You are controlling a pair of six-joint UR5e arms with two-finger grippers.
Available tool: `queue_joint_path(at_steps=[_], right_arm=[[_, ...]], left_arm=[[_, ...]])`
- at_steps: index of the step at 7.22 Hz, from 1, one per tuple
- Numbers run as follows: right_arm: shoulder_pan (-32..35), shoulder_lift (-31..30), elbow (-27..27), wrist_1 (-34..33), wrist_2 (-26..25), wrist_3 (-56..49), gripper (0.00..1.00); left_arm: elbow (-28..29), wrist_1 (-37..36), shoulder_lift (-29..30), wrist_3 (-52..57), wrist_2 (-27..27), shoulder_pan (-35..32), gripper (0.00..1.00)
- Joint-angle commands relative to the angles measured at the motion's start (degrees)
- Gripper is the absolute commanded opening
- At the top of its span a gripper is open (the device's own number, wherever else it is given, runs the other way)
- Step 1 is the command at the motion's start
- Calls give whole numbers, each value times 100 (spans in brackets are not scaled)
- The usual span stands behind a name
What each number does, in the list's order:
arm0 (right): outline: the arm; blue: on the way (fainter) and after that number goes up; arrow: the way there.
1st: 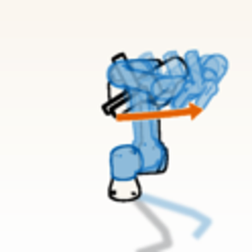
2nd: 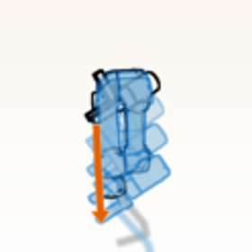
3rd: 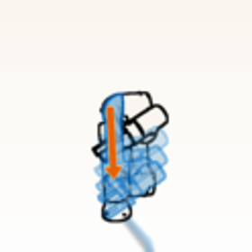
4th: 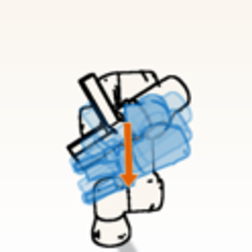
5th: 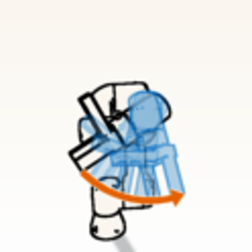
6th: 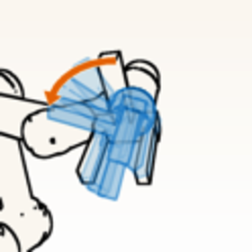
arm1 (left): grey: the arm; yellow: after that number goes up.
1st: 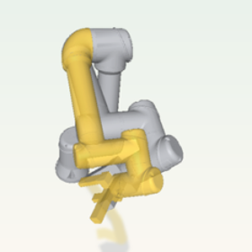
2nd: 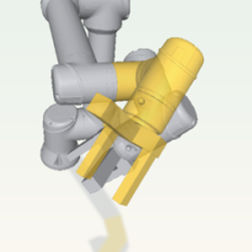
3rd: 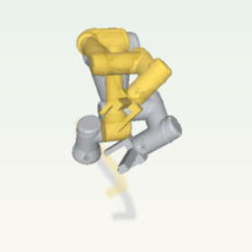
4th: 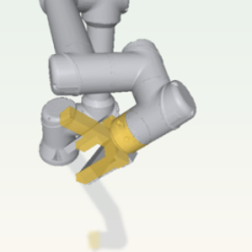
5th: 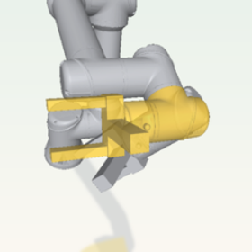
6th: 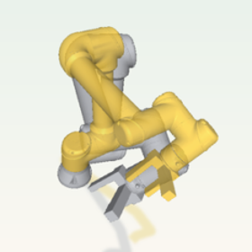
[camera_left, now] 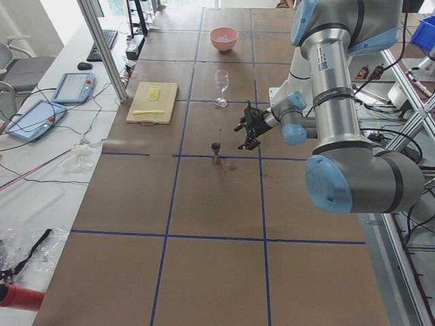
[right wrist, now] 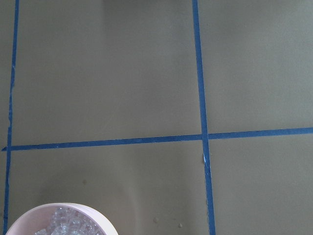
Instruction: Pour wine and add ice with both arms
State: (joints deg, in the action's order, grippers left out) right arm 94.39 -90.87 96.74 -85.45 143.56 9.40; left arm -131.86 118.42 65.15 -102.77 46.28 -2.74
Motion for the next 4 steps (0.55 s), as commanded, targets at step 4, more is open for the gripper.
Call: queue_joint_path(at_steps=[4], right_arm=[[-17,17,47,-7,75,150,100]], left_arm=[[1381,-900,1086,-332,-1595,221,99]])
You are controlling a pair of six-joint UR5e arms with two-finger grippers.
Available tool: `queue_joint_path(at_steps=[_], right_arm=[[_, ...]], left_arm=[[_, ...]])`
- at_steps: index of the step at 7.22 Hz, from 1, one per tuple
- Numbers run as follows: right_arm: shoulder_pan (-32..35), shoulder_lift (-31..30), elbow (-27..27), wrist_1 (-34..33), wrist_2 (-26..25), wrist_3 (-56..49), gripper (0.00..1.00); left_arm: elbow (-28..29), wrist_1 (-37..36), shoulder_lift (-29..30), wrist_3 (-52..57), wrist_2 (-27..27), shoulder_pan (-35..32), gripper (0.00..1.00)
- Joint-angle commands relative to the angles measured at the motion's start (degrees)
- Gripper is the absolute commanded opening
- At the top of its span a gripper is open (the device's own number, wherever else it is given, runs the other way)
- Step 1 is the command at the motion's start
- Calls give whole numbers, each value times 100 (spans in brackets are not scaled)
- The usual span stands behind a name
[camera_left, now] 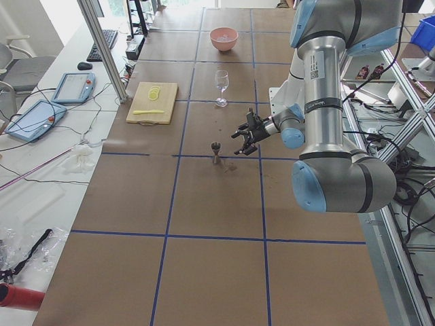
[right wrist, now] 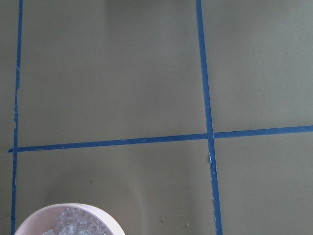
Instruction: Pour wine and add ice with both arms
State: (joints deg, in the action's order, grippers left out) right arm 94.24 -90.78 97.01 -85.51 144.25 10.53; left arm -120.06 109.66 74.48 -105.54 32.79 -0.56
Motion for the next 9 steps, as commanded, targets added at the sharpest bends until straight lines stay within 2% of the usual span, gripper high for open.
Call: queue_joint_path(at_steps=[1,2,4,6,7,8,9], right_arm=[[-2,7,11,0,-2,37,100],[-2,16,19,0,6,37,100],[-2,33,19,0,6,37,100],[-11,42,19,0,6,46,100],[-37,42,19,0,6,46,100],[-63,51,19,0,6,46,100],[-90,42,54,0,-2,63,100]], left_arm=[[411,-24,354,-80,-342,-14,99],[726,-24,600,-89,-474,-31,99],[1071,-15,708,-98,-607,-119,99],[1500,-15,1057,-98,-686,-495,98],[1755,-15,1373,-98,-695,-724,94],[1827,-15,1402,-98,-695,-848,90],[1837,-15,1402,-98,-695,-893,81]])
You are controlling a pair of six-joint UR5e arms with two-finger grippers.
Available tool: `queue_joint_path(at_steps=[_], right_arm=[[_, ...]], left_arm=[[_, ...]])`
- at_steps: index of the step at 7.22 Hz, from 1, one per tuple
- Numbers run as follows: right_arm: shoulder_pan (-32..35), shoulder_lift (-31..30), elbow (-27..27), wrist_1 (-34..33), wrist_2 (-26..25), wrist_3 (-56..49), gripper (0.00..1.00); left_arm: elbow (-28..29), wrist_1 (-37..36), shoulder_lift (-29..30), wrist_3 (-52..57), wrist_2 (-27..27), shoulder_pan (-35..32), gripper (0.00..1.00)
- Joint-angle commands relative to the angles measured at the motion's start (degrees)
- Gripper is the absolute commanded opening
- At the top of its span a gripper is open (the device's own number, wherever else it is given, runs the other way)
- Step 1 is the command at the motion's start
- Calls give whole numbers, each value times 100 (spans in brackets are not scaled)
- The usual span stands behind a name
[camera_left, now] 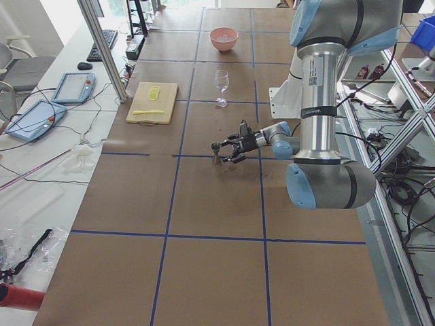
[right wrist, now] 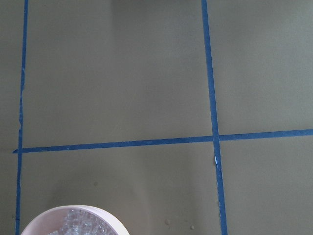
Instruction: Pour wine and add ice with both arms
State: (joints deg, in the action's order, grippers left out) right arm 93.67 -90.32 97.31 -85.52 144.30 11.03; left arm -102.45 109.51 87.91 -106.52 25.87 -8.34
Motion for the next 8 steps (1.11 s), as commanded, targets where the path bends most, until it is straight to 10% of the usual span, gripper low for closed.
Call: queue_joint_path(at_steps=[1,8], right_arm=[[-67,-3,60,0,-7,92,100],[-121,-65,60,0,-7,145,100]], left_arm=[[76,0,60,0,-3,-124,68],[287,0,165,0,-3,-89,65]])
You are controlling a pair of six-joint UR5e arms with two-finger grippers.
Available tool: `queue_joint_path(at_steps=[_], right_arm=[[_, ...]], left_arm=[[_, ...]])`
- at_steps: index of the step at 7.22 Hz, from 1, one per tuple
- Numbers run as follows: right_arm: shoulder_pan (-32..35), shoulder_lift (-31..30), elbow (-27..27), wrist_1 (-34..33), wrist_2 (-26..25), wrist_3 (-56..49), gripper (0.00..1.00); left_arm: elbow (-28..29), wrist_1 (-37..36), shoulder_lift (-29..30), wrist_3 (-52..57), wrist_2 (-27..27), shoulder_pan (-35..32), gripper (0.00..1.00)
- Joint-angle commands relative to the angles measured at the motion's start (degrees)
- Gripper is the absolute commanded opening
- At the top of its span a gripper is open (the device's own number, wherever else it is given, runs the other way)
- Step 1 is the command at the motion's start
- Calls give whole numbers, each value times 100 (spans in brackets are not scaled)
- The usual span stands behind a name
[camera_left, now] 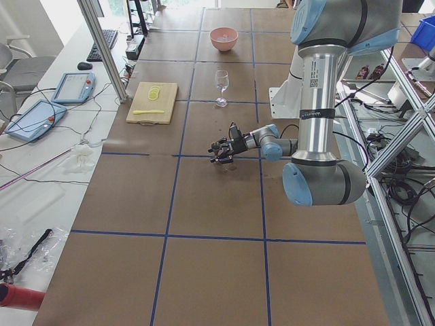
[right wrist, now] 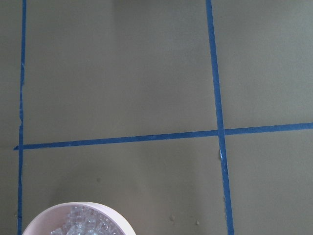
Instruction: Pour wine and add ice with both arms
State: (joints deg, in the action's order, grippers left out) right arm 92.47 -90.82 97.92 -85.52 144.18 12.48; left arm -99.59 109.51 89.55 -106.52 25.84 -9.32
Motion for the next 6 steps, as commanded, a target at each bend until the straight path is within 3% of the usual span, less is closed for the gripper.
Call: queue_joint_path(at_steps=[1,4,6], right_arm=[[0,-15,-18,0,-4,0,100],[0,-32,-44,9,-4,0,100],[0,-32,-44,9,-4,0,100]], left_arm=[[-8,0,-7,0,0,26,63],[-25,0,-51,0,0,149,61],[-25,0,-86,0,0,176,48]])
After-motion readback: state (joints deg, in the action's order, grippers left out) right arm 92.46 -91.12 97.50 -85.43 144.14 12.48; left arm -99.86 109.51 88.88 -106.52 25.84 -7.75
